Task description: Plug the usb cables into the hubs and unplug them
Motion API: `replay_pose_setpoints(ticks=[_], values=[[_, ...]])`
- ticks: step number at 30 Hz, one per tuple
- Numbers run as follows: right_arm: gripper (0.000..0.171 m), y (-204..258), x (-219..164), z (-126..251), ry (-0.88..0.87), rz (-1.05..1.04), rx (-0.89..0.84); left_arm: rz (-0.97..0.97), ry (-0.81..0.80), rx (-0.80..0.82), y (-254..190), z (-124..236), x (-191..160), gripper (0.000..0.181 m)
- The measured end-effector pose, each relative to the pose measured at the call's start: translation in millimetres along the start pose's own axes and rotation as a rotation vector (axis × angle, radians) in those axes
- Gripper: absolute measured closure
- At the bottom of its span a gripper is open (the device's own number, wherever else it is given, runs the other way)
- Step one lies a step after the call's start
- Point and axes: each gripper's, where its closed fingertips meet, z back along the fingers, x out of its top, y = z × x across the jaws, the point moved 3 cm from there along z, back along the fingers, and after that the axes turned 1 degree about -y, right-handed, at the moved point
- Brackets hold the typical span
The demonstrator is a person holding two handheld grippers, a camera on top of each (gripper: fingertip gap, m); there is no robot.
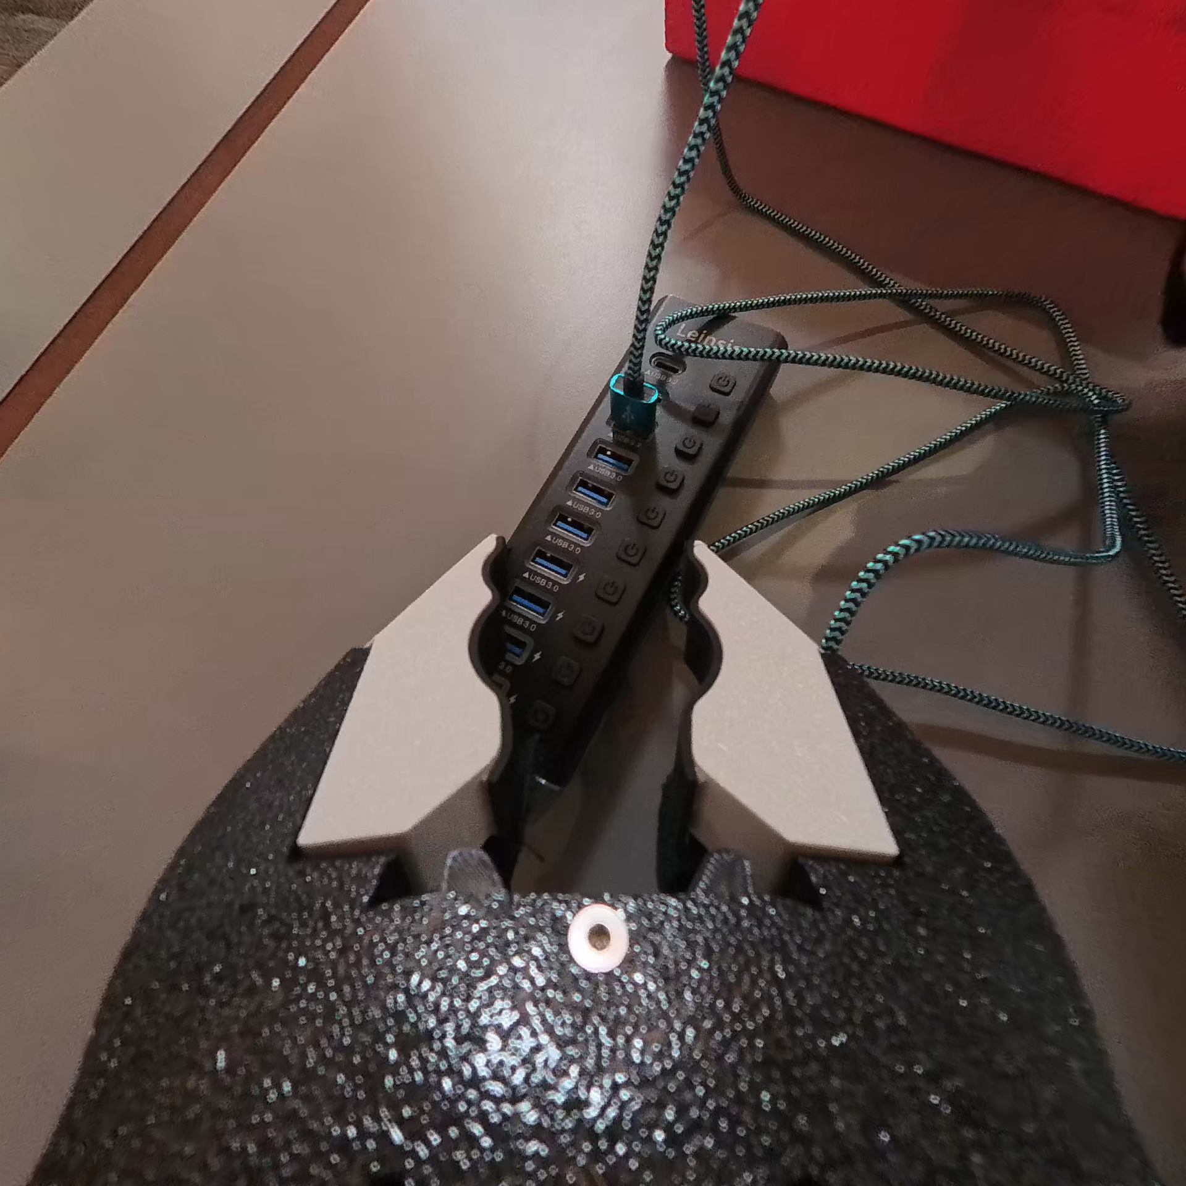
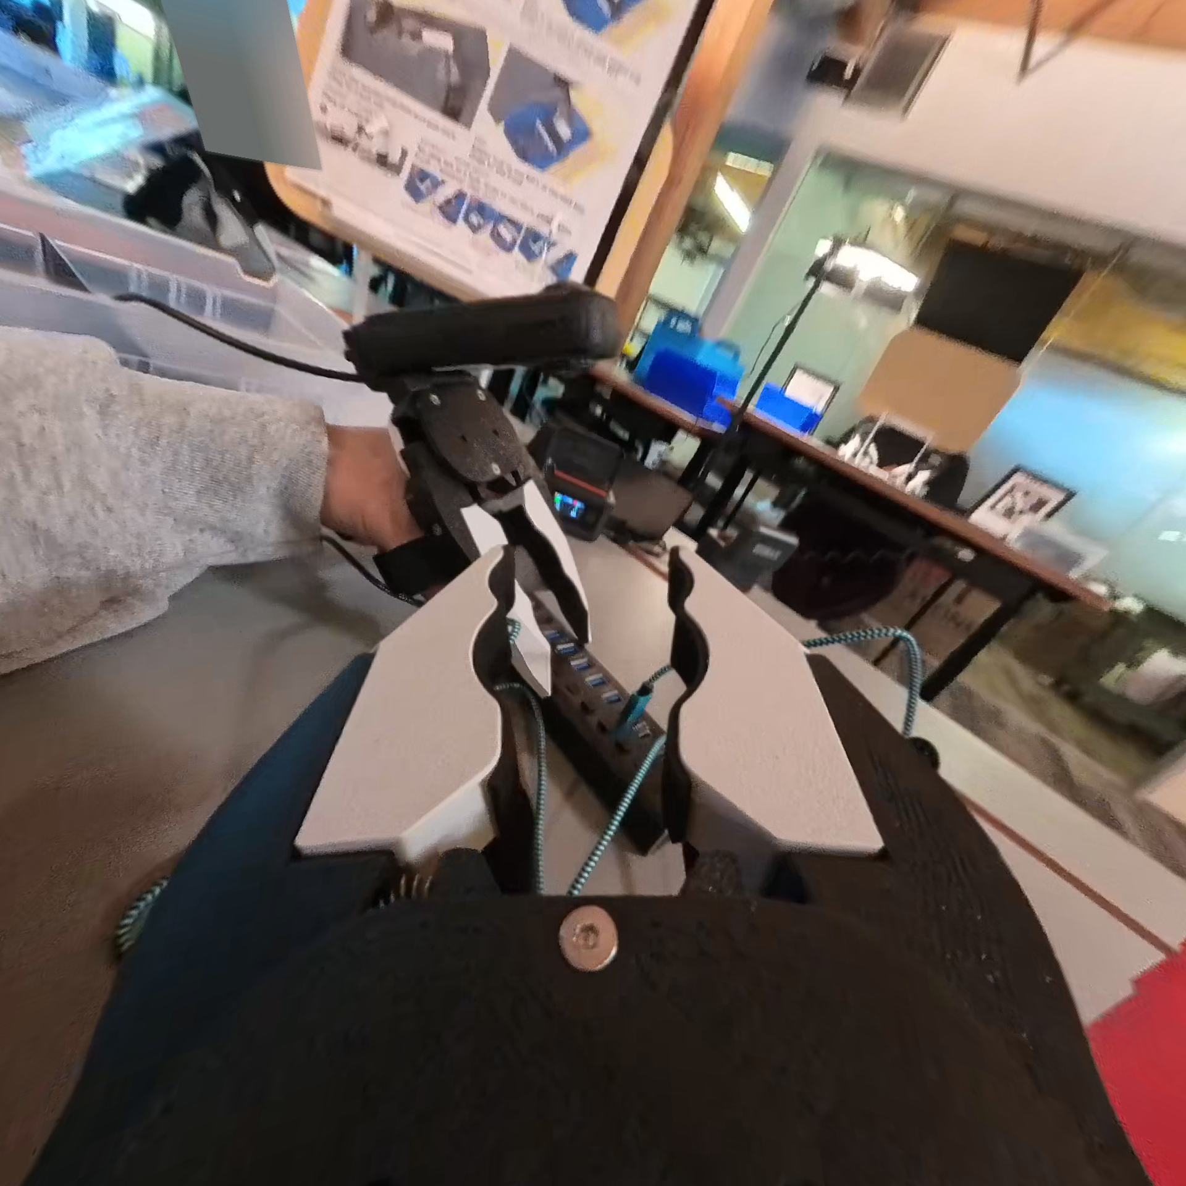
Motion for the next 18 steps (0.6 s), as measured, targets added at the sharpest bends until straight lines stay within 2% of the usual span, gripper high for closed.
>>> replay_pose_setpoints(ticks=[1, 4, 7, 12, 18], values=[[0.128, 4, -1, 1, -0.041, 0.013, -0.003, 0.009, 0.005, -0.002, 0, 0, 0, 0.129], [0.129, 13, 9, 6, -0.099, 0.047, 0.046, 0.102, 0.028, 0.018, 2, -1, 5, 0.125], [0.129, 16, 14, 11, -0.141, 0.030, 0.060, 0.114, -0.001, 0.133, 11, 6, 20, 0.119], [0.134, 10, 17, 18, -0.176, 0.056, 0.023, 0.070, -0.120, 0.274, 10, 33, 61, 0.114], [0.134, 1, 14, 20, -0.175, 0.024, 0.002, -0.025, -0.309, 0.318, -17, 70, 116, 0.113]])
